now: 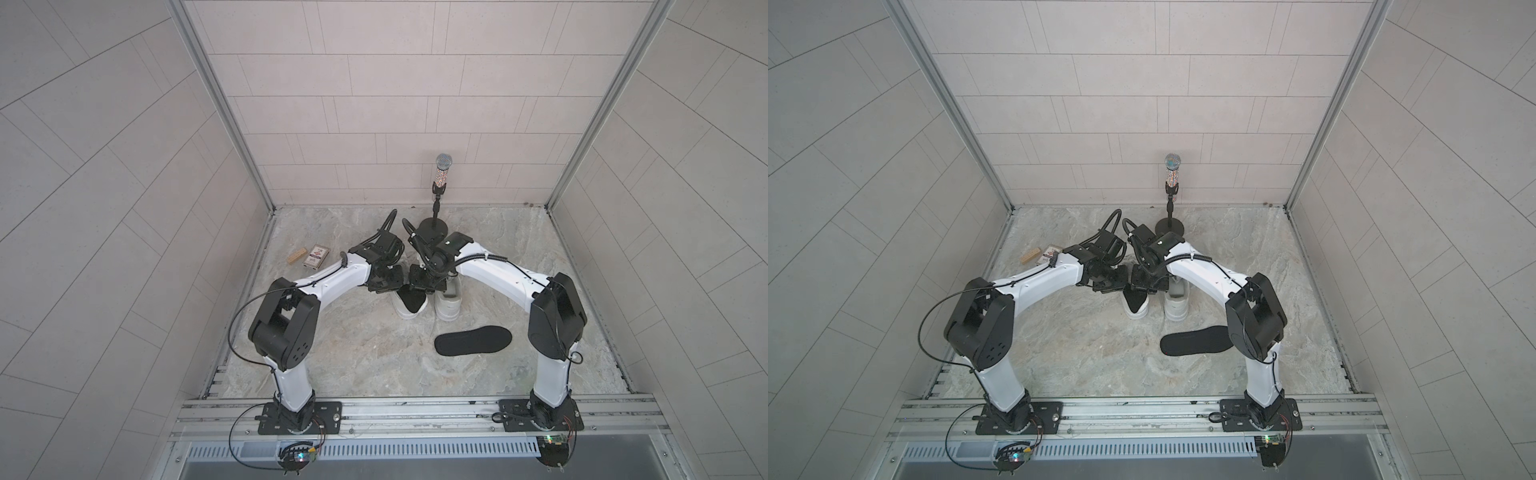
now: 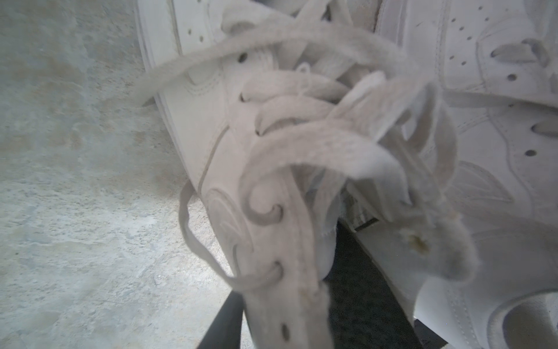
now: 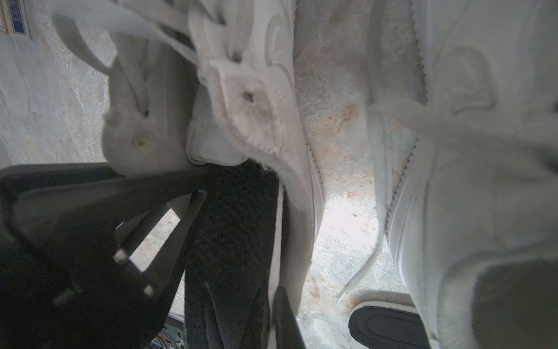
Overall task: Insert the insole into the shoe
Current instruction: Take out the insole from the shoe.
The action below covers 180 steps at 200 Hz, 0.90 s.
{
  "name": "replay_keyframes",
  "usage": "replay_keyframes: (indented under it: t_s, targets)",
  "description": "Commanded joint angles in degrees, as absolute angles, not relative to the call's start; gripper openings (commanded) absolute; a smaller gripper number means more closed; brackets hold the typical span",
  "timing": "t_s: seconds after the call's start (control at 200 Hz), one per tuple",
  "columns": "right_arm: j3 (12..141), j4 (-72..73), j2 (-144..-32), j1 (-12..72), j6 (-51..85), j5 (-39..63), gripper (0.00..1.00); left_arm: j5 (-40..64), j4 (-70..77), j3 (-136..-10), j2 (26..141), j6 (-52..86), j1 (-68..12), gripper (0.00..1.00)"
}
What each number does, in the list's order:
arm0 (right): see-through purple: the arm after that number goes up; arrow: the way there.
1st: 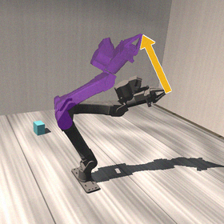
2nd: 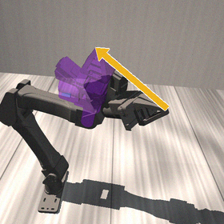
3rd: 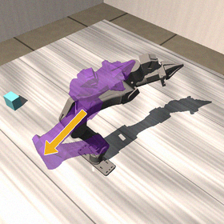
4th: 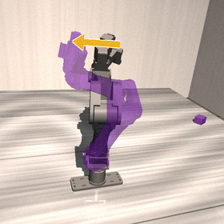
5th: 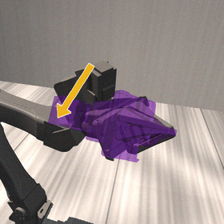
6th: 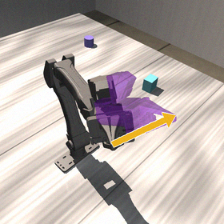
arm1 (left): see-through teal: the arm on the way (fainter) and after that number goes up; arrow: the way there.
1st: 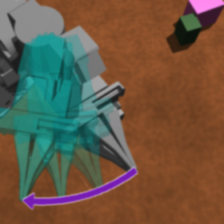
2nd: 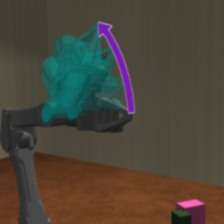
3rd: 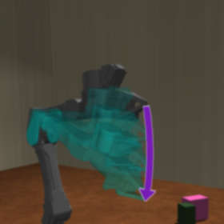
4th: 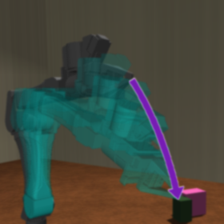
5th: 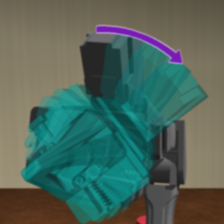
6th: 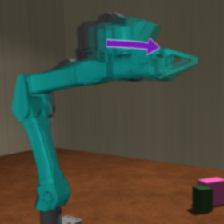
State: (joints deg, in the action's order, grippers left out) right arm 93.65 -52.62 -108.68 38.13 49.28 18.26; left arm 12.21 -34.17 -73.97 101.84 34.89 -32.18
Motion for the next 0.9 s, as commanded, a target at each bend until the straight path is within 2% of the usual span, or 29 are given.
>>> replay_keyframes:
  t_s: [0.0, 0.12, 0.325, 0.625, 0.77, 0.896]
  targets:
    - [92.9, -51.4, -111.0, 38.0, 50.9, 10.8, 0.02, 9.9, -37.8, -75.3, 99.0, 31.6, -32.9, 0.37]
    - [89.3, -50.0, -109.3, 37.9, 51.4, 10.3, 0.02, 6.0, -40.7, -76.2, 97.6, 24.8, -32.9, 0.45]
    - [84.4, -46.8, -105.5, 37.4, 52.4, 10.5, 0.02, 8.4, -37.0, -74.4, 91.5, 13.6, -32.9, 0.53]
    - [78.4, -39.4, -101.8, 35.1, 52.9, 13.1, 0.02, 18.8, -33.0, -76.2, 91.5, -2.7, -33.0, 0.43]
    - [75.7, -35.5, -98.9, 34.4, 53.9, 15.7, 0.0, 16.3, -29.4, -76.0, 93.6, -4.4, -32.9, 0.43]
    - [75.6, -36.5, -95.6, 34.3, 53.6, 16.7, 0.0, 16.1, -33.1, -79.4, 97.0, -4.1, -32.9, 0.42]
